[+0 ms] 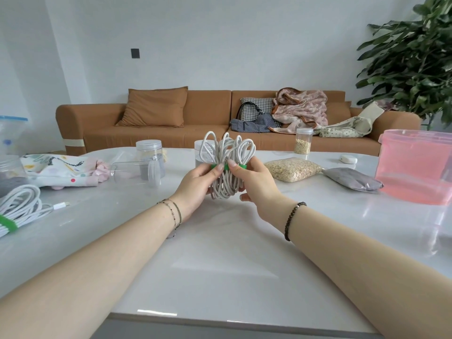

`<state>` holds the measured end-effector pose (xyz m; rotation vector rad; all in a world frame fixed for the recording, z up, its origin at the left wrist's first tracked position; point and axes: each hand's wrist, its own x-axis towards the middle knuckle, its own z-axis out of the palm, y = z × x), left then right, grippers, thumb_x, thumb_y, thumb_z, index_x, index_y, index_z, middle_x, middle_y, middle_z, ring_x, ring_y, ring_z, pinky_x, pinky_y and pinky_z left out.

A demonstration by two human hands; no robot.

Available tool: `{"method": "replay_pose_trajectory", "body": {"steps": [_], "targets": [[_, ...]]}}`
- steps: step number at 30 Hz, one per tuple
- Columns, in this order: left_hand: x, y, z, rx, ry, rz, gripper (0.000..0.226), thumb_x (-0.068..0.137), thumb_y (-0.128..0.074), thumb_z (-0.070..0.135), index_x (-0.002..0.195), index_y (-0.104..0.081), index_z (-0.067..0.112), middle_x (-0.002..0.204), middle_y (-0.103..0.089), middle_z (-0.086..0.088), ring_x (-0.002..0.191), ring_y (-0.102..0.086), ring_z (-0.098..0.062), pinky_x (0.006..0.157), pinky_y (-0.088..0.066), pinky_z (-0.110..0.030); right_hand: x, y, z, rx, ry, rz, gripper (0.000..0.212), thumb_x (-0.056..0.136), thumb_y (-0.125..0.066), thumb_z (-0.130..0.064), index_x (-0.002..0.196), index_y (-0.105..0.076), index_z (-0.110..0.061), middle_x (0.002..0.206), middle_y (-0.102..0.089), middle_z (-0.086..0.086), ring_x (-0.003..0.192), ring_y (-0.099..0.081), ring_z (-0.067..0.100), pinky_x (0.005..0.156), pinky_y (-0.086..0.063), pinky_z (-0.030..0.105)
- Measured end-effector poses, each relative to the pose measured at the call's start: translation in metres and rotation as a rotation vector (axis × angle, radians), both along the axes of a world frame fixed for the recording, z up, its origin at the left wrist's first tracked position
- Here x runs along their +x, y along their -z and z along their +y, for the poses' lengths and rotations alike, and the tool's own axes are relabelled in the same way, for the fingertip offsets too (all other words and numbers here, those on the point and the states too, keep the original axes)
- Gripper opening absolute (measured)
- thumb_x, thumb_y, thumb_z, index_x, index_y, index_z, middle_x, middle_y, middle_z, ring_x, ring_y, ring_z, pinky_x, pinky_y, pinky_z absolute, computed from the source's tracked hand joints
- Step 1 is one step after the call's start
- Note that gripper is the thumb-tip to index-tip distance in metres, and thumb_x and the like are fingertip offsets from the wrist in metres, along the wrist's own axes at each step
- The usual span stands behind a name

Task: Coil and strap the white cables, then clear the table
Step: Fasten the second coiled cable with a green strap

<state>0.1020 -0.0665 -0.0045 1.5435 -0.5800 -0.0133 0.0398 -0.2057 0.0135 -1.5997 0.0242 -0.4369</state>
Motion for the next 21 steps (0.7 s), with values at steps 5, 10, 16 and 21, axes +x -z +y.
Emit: {"method": "replay_pose_trajectory", "body": {"steps": [5,10,16,21], "targets": [[0.0009,0.0004,0.0004,-0.016,-0.03,-0.027,0.022,0.099,-0.058,0.033,0.113,-0.067,0.02,0.113,-0.073,-0.002,0.109,-0.068,-0.016,0.096,-0.053,-0.033,0.0001,0.0008,0.0012,-0.033,0.018,-0.033,0.023,0.093,-0.066,-0.038,0.109,-0.062,-0.021,0.086,-0.06,-0.005,0.07,-0.055,0.011,0.052,-0.046,0.024],[-0.0025,0.0001,-0.0001,-0.048,-0.058,-0.062,0.029,0.098,-0.059,0.035,0.115,-0.069,0.015,0.11,-0.074,-0.004,0.107,-0.069,-0.017,0.1,-0.052,-0.039,0.0026,0.0051,0.0052,-0.094,0.057,-0.049,0.031,0.095,-0.062,-0.039,0.108,-0.061,-0.011,0.087,-0.059,0.001,0.072,-0.058,0.012,0.048,-0.05,0.026],[-0.0027,-0.0006,0.0043,0.035,-0.088,-0.131,0.049,0.089,-0.057,0.058,0.121,-0.07,0.023,0.116,-0.073,0.003,0.113,-0.065,-0.011,0.107,-0.047,-0.043,0.0021,0.0064,0.0049,0.129,0.065,-0.053,0.022,0.09,-0.071,-0.035,0.088,-0.072,-0.014,0.077,-0.07,-0.002,0.063,-0.06,0.007,0.058,-0.052,0.021],[-0.0018,0.0005,0.0036,0.092,-0.119,-0.147,0.046,0.09,-0.055,0.06,0.101,-0.077,0.021,0.102,-0.074,-0.013,0.102,-0.068,-0.029,0.099,-0.052,-0.048,0.0075,0.0062,-0.0013,0.222,0.165,-0.004,0.033,0.086,-0.074,-0.041,0.095,-0.065,-0.01,0.089,-0.071,0.006,0.073,-0.064,0.017,0.068,-0.058,0.028]]}}
